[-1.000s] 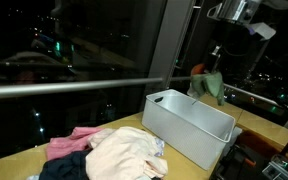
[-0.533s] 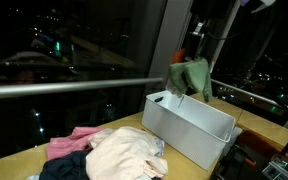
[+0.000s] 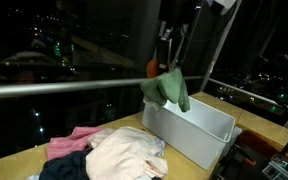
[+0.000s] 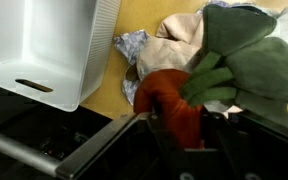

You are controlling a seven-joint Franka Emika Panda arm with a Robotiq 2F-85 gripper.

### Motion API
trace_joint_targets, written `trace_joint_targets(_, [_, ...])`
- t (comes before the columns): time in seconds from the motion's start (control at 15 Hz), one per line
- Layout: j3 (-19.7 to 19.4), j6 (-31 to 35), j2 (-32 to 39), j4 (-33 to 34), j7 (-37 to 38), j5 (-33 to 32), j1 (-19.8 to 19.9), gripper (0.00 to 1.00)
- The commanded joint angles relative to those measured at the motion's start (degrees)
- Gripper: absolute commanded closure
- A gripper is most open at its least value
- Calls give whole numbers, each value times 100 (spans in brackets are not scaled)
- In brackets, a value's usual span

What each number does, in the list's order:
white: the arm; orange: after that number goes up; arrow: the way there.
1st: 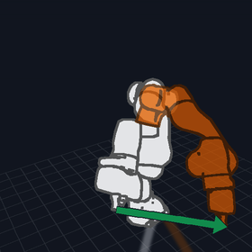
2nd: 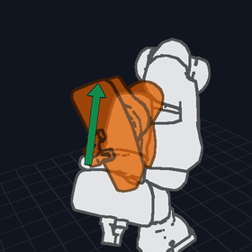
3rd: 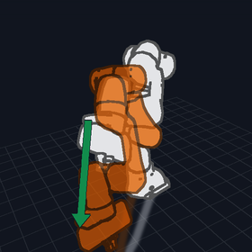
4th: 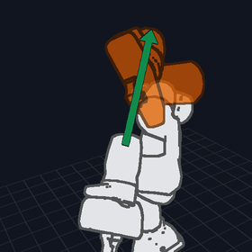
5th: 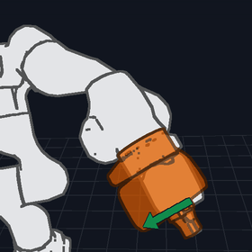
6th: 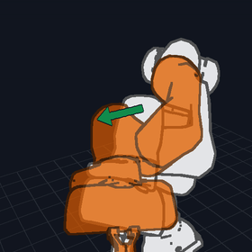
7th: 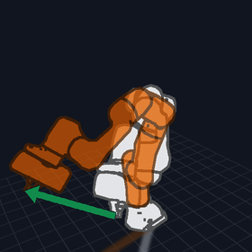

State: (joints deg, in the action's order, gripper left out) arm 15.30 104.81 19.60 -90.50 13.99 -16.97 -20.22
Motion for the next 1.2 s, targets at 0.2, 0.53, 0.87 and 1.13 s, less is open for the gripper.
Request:
trace_joint_targets(0.2, [-236,-235,192,340,-158,20,-63,14])
trace_joint_targets(0.53, [-359,-77,-63,-50,-265,95,95,0])
trace_joint_targets(0.87, [-391,-79,66,41,-162,29,75,0])
trace_joint_targets(1.13, [-388,-79,38,20,-161,28,76,0])
